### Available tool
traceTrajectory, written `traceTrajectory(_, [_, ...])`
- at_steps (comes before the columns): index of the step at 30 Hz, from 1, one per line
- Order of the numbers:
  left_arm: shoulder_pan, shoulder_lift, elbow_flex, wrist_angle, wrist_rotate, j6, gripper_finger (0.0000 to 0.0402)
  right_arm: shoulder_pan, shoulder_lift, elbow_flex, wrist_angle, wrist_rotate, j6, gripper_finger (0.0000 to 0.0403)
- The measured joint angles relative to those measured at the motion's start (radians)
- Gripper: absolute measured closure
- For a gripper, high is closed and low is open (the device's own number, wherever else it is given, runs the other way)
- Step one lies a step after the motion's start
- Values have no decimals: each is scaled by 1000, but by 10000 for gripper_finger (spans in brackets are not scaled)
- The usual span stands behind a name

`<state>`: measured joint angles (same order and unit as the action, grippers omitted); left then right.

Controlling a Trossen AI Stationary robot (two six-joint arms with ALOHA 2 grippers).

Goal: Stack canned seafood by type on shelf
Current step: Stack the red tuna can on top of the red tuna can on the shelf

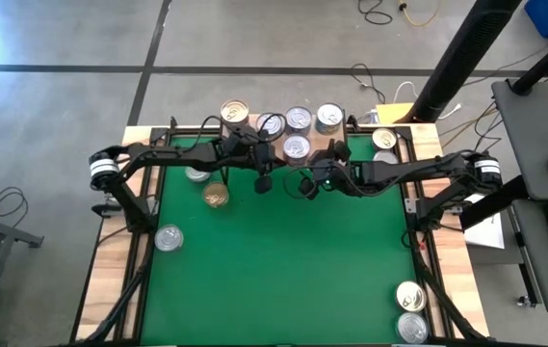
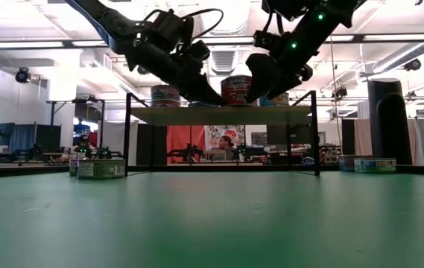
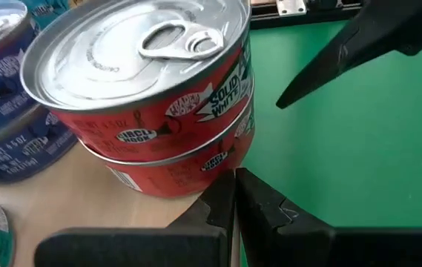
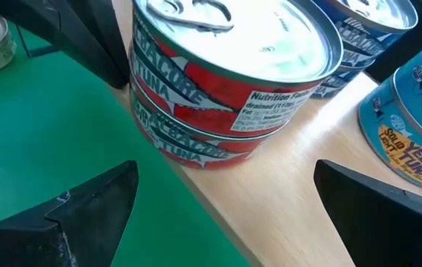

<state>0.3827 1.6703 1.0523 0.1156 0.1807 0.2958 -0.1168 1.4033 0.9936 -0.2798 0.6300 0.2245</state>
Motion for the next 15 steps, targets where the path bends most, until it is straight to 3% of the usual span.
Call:
traceTrajectory(7, [0, 2, 0, 71, -16, -2, 402, -3, 8, 0, 1, 0, 3, 3])
traceTrajectory(15, [-5, -11, 0, -1, -14, -20, 401, -3, 13, 0, -3, -1, 5, 3])
